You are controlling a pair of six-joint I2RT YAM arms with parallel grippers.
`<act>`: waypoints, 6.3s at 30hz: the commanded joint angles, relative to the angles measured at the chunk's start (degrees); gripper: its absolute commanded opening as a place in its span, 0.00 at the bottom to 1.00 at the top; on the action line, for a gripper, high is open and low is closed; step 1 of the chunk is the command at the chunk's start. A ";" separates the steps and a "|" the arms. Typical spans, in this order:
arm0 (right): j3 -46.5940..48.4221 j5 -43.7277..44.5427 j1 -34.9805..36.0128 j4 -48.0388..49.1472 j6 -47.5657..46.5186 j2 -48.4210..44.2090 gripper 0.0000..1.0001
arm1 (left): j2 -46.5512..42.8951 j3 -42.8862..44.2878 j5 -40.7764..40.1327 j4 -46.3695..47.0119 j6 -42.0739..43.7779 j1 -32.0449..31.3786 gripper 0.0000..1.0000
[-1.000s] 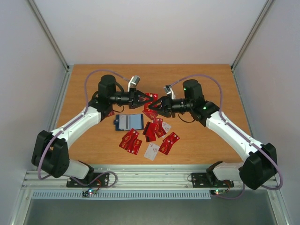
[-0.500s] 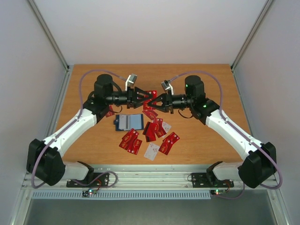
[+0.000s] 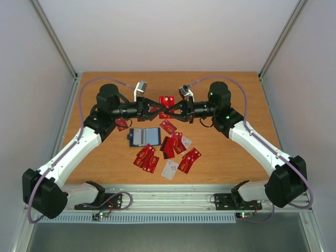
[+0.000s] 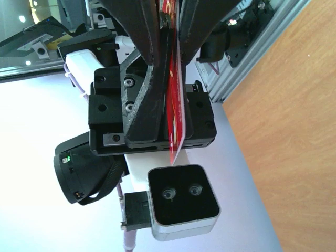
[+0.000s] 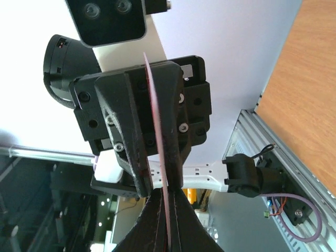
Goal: Put the credit cards into the card holder
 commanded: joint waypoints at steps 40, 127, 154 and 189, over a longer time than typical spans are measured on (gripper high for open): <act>18.62 18.98 0.33 -50.59 -38.66 26.61 0.51 | 25.81 -0.86 -8.68 -47.07 57.27 17.80 0.00; 42.17 17.75 3.02 -52.93 -39.46 61.46 0.23 | 38.55 3.48 -12.89 -39.02 59.05 16.23 0.00; 39.42 17.60 2.97 -51.61 -39.91 59.04 0.22 | 39.79 2.55 -8.46 -36.53 42.99 16.66 0.00; 36.71 20.91 2.89 -53.82 -43.55 54.76 0.27 | 44.27 6.63 -8.39 -42.36 44.27 14.81 0.21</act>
